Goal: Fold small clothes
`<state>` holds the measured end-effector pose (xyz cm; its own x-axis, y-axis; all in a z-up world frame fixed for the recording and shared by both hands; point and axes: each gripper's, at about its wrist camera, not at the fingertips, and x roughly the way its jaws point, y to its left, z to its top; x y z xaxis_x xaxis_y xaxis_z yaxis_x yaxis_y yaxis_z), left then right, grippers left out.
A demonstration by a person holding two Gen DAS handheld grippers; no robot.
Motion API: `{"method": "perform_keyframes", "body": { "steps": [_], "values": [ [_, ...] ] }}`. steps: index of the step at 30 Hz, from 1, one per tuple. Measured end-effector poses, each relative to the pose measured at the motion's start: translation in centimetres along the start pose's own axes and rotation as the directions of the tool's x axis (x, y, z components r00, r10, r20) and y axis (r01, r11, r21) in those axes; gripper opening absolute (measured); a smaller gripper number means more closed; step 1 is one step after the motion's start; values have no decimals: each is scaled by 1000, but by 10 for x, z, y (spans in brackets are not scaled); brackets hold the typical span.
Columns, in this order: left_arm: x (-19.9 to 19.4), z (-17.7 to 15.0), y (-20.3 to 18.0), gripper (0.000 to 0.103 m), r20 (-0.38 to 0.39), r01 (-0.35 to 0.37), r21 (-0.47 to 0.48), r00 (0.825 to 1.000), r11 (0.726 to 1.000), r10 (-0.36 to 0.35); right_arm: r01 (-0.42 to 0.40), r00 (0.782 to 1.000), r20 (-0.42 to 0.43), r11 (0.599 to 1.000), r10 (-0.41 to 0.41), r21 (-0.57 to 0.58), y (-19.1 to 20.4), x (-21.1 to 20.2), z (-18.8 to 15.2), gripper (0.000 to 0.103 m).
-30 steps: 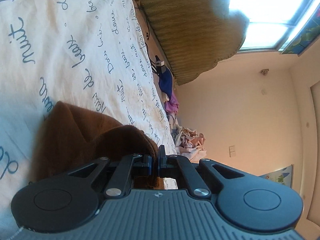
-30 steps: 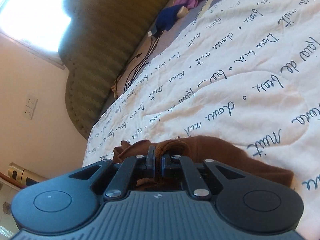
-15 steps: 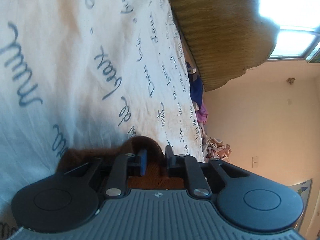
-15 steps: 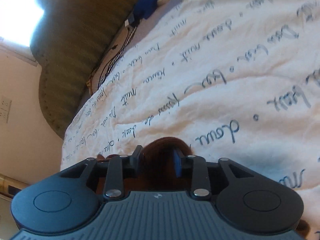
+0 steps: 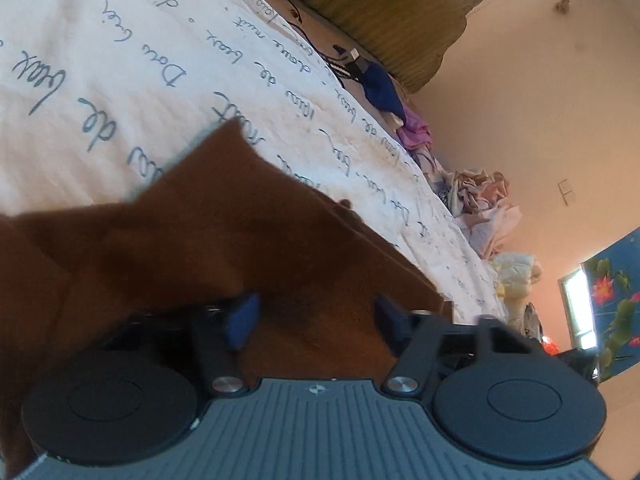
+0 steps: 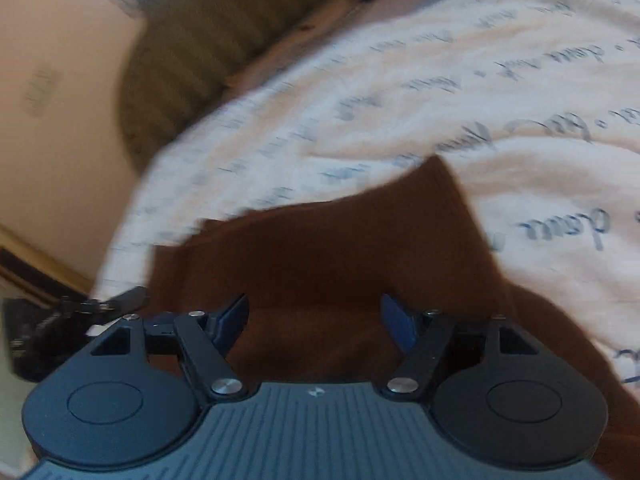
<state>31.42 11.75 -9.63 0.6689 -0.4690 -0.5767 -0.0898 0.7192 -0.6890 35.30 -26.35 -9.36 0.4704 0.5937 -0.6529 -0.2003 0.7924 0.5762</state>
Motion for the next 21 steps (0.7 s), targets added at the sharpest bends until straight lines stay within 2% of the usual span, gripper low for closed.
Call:
{"method": "perform_keyframes", "body": {
  "steps": [1,3,4,5,6,8,9,10,12,13,14,15,16,17,18,19,20,21],
  "values": [
    [-2,3,6,31,-10,-17,-9,1000,1000,17,16,999,28,1000,-16,3,-5,-5,1,60],
    [-20,9,18,33,-25,-23,-81,999,996,21,65,997,33,997,-67,39,-8,-23,1,58],
    [-37,10,16,59,-6,-19,-62,1000,998,19,93,995,38,996,-92,-18,1,-35,-2,59],
    [-54,10,10,90,24,1,-19,1000,1000,-1,103,994,45,991,-100,-84,10,-47,-8,61],
    [-69,3,3,98,42,45,14,998,999,-46,91,995,50,988,-86,-127,18,-60,-16,61],
    [-93,-18,-11,96,9,168,23,986,986,-168,21,999,52,986,-12,-164,29,-80,-36,61],
    [-97,-31,-14,97,-15,203,16,979,979,-203,-15,998,59,984,26,-179,35,-88,-49,61],
    [-97,-43,-16,97,-40,209,19,977,978,-208,-48,997,53,979,59,-196,41,-93,-60,61],
    [-89,-70,-13,94,-103,171,26,980,985,-167,-87,995,15,964,94,-249,52,-93,-83,59],
    [-84,-80,-6,87,-123,128,42,985,991,-122,-54,998,2,960,57,-274,54,-88,-92,59],
    [-81,-86,3,67,-119,99,65,989,993,-90,18,999,-20,954,-25,-300,53,-80,-99,59],
    [-86,-87,12,57,-100,90,87,992,992,-81,122,990,-24,930,-139,-346,46,-71,-105,57],
    [-91,-84,22,37,-100,75,65,993,995,-68,159,986,17,911,-165,-380,38,-72,-110,57],
    [-101,-79,37,31,-99,55,-1,994,998,-55,123,992,28,935,-120,-334,26,-80,-108,57],
    [-114,-76,43,32,-88,56,-37,994,998,-60,106,994,29,961,-102,-256,19,-90,-104,55],
    [-128,-74,43,56,-62,68,-29,996,997,-69,115,993,50,970,-107,-213,19,-104,-104,55],
    [-142,-72,36,92,-35,85,-5,996,996,-85,127,991,75,964,-112,-234,25,-117,-106,59],
    [-154,-73,31,103,-14,129,6,992,992,-129,122,991,94,958,-100,-261,34,-126,-110,59]
  ]
}}
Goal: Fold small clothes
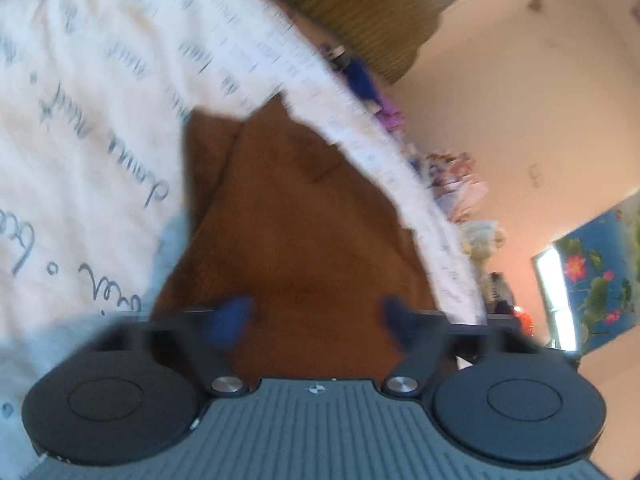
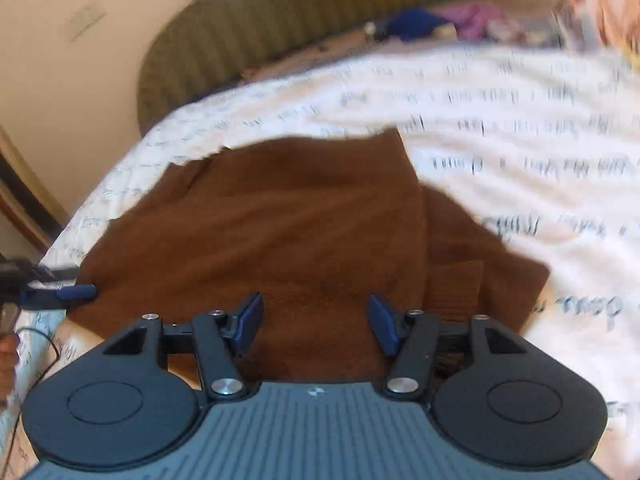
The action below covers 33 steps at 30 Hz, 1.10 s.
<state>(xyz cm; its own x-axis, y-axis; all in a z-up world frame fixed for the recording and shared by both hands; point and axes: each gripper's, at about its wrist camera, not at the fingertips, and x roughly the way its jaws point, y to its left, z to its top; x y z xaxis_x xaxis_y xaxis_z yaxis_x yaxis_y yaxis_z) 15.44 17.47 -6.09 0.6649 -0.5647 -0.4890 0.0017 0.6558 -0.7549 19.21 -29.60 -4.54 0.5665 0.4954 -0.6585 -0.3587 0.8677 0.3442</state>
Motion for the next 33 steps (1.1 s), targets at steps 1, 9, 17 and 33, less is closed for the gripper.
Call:
{"method": "perform_keyframes", "body": {
  "steps": [1,9,17,33],
  "values": [
    [-8,-2,-6,100,5,69,1,998,998,-69,-32,999,10,999,32,3,6,-7,-1,59],
    [46,-26,0,83,-125,13,-4,992,1000,-14,33,996,-75,995,-40,-91,26,24,-45,56],
    [15,-24,-45,103,-50,22,109,999,994,-17,46,998,37,997,-44,-63,30,-16,-34,63],
    [56,-70,-92,103,94,-422,490,896,763,435,202,976,80,979,-203,24,10,-39,-62,86]
  ]
}}
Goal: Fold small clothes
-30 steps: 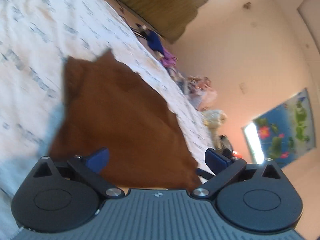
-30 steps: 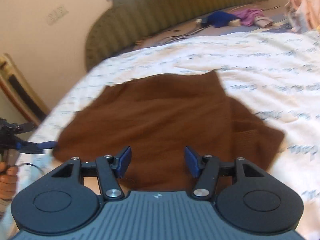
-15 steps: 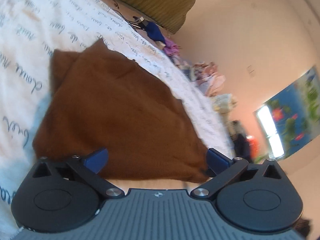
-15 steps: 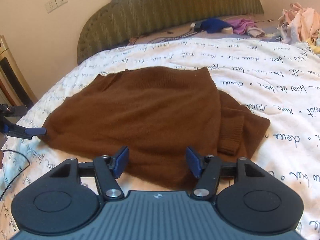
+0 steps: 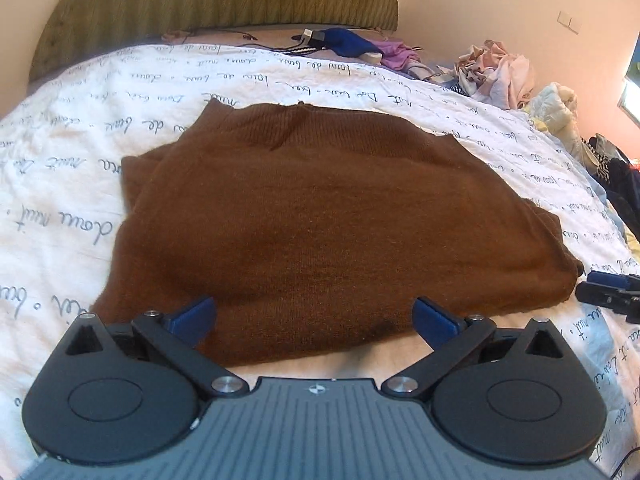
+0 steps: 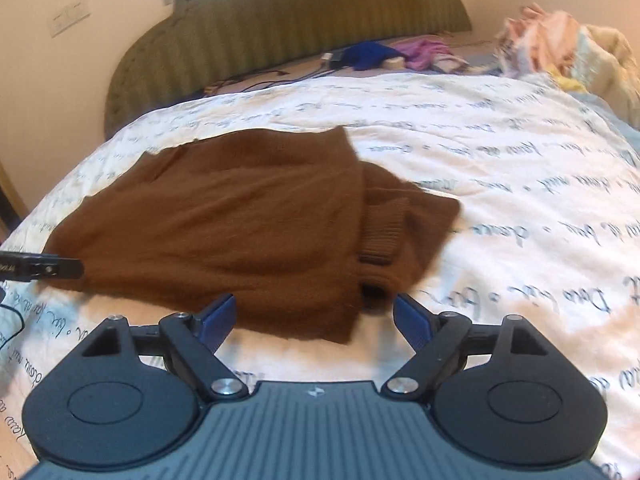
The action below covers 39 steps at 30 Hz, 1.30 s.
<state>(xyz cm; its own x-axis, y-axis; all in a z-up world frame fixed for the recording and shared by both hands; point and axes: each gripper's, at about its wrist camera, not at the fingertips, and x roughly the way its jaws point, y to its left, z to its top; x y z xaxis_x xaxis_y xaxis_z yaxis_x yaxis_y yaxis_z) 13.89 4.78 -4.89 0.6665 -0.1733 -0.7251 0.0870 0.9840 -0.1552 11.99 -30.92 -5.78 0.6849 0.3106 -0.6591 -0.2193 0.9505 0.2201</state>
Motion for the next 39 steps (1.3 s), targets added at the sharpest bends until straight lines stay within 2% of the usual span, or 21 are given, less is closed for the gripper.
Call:
{"method": "perform_keyframes", "body": {
  "steps": [5,8,11,14,16,19,21,23,25,26,28,29,30,32,33,35,37,38,39],
  "values": [
    [-6,-2,2,103,-4,-26,14,1000,1000,26,-21,999,-27,987,26,162,-40,-1,-8,86],
    [-6,-4,10,103,-19,-25,7,1000,1000,25,-79,996,-16,950,88,303,-64,2,-16,86],
    [-4,-1,32,103,-36,53,-75,998,996,-56,-180,982,22,894,188,411,-81,6,-23,98],
    [-5,3,59,103,-33,161,-166,985,973,-168,-246,967,67,831,246,498,-95,8,-26,100],
    [-5,5,82,103,-12,245,-265,966,932,-257,-287,954,90,779,287,558,-104,12,-26,101],
    [-2,3,117,103,36,348,-419,929,838,-368,-321,939,102,730,329,603,-112,17,-24,101],
    [1,1,134,103,64,388,-488,909,782,-412,-345,926,97,713,365,611,-110,24,-20,101],
    [3,-1,147,103,86,420,-528,891,738,-446,-351,921,90,704,380,617,-108,31,-15,102],
    [4,-2,155,103,91,436,-548,879,713,-468,-362,912,82,695,401,622,-104,38,-11,102],
    [3,-1,159,103,86,439,-550,876,711,-474,-367,909,84,691,407,623,-102,39,-10,103],
    [-2,0,165,103,87,431,-548,882,717,-464,-379,903,88,682,421,626,-99,41,-7,103],
    [-3,1,168,103,85,432,-553,879,712,-468,-400,893,104,668,437,628,-100,41,-8,103],
    [-5,2,171,103,73,420,-555,885,718,-460,-423,880,117,649,460,632,-100,43,-8,103],
    [-13,6,176,103,64,382,-534,908,754,-414,-433,878,147,626,455,648,-105,36,-11,102],
    [-14,6,179,103,68,396,-526,902,752,-427,-441,875,156,622,459,647,-106,34,-13,102],
    [-6,7,183,103,41,395,-556,892,732,-450,-442,864,128,612,488,656,-107,40,-17,102],
    [3,6,181,103,-4,375,-562,890,737,-455,-455,856,128,611,502,648,-105,39,-21,102],
    [7,4,179,103,-3,386,-553,885,738,-465,-460,855,130,617,503,639,-104,36,-23,102],
    [12,3,178,103,-1,404,-558,873,725,-487,-460,856,135,615,500,640,-104,37,-23,102]
  ]
}}
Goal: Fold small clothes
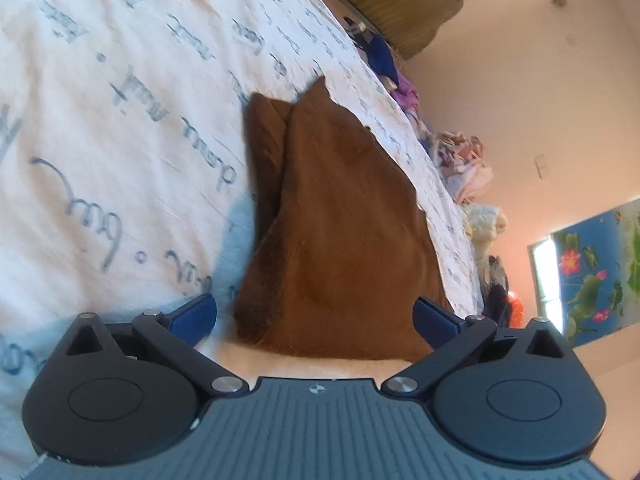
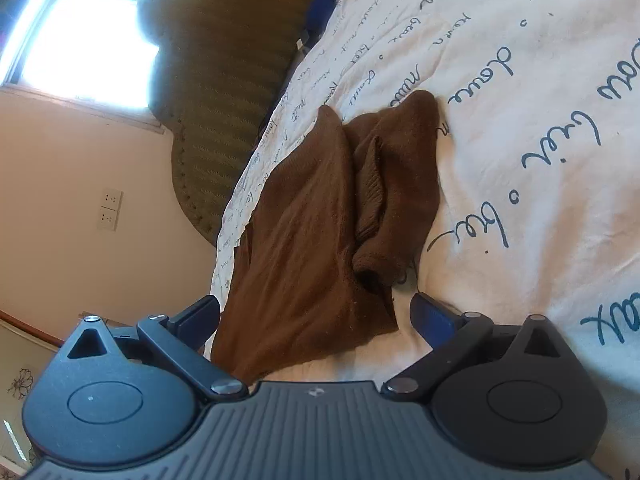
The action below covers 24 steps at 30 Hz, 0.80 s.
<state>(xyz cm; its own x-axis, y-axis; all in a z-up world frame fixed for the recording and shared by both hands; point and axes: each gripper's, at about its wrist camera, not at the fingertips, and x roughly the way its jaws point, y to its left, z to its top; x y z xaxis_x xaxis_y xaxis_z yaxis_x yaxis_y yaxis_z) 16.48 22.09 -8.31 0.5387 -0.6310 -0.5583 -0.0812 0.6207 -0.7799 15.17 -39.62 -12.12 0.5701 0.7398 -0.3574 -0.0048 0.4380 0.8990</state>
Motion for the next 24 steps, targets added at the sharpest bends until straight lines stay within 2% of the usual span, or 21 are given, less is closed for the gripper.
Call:
{"method": "perform_keyframes", "body": {
  "steps": [4,7,9,10,12,13,15,16,17,18,19,20,21,24],
  "values": [
    [24,12,5,103,9,69,-55,998,996,-69,-19,999,48,998,17,61,-3,15,15,102],
    [40,30,3,103,11,89,-115,996,989,-89,-24,999,33,997,22,78,5,40,29,103],
    [48,38,-1,103,-2,114,-148,993,982,-116,-55,998,11,991,54,119,8,54,35,103],
    [49,38,-3,103,-3,125,-153,992,980,-127,-72,997,4,989,72,130,11,58,35,103],
    [46,30,-11,101,-11,133,-105,991,986,-135,-94,995,-23,990,97,103,17,63,30,103],
    [45,24,-11,98,-19,127,-91,992,988,-129,-67,997,-33,996,69,63,20,62,26,103],
    [47,18,-5,76,-34,110,-100,993,989,-114,-18,1000,-16,1000,18,14,17,57,18,97],
    [49,17,1,51,-38,95,-114,994,989,-100,-25,1000,2,1000,25,16,14,56,17,94],
    [53,19,8,27,-37,79,-141,996,987,-85,-20,1000,23,999,19,32,11,54,18,87],
    [56,20,14,20,-36,82,-160,995,984,-89,-4,999,37,999,2,48,10,54,19,71],
    [58,21,16,17,-30,81,-159,996,984,-86,27,999,38,998,-29,51,9,55,20,57],
    [60,21,15,16,-25,70,-143,997,987,-74,65,998,17,997,-66,38,9,58,20,20],
    [60,20,12,15,-20,62,-122,998,991,-65,104,995,-5,994,-104,16,9,61,20,15],
    [54,18,2,14,3,67,-77,998,995,-67,167,986,-5,985,-167,-51,15,60,16,14]
  ]
}}
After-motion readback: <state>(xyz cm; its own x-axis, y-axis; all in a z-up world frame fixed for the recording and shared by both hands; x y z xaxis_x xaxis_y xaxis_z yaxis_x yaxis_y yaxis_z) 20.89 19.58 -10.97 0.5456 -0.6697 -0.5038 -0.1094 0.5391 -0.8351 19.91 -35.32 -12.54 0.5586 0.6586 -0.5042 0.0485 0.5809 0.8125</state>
